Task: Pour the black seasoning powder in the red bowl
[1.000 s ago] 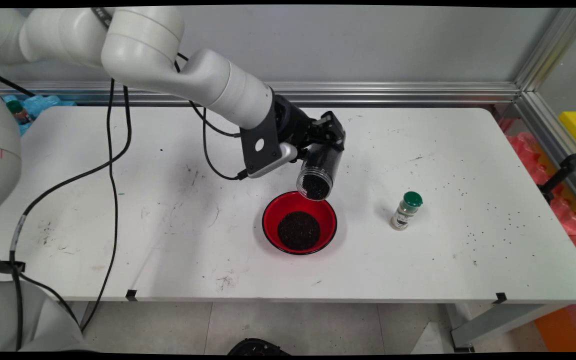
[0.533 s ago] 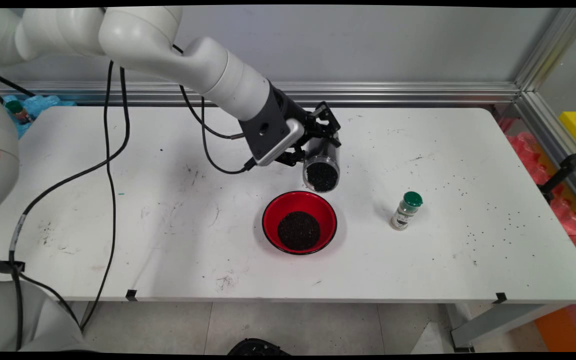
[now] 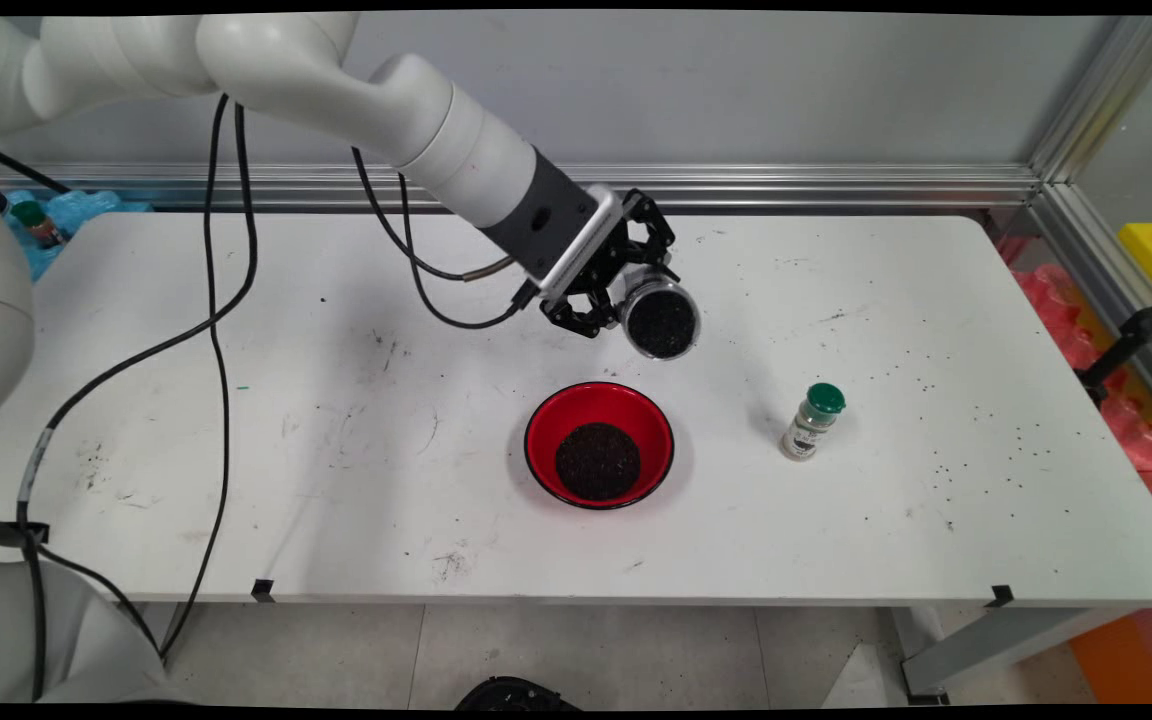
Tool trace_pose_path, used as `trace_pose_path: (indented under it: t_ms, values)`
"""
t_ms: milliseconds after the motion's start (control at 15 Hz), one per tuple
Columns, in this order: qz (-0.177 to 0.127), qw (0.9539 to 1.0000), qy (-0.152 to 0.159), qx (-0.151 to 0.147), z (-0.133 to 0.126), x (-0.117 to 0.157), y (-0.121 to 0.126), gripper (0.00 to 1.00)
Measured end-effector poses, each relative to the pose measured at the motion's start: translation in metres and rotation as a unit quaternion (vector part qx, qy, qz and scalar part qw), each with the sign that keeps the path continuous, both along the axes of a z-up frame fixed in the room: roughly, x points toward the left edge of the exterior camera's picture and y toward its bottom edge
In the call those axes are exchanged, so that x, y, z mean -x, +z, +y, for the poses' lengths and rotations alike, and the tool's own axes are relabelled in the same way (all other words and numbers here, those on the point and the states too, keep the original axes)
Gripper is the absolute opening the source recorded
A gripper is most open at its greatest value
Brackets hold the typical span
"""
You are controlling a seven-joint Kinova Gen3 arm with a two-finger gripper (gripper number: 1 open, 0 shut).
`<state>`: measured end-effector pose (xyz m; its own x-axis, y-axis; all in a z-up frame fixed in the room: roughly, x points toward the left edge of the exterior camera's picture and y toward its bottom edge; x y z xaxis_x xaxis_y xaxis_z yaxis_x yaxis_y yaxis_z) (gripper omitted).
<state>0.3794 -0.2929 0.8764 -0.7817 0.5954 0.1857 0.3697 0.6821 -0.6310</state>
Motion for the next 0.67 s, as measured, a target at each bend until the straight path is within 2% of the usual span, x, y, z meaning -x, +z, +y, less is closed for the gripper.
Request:
trace_pose_path:
  t_ms: [133,333,667]
  values:
    - [0.019,0.9993,0.023,-0.024,-0.003,0.000,0.001,0.00]
    - [0.047,0.9956,0.058,-0.056,-0.007,0.000,0.001,0.00]
    - [0.095,0.9835,0.110,-0.107,-0.016,0.001,0.002,0.00]
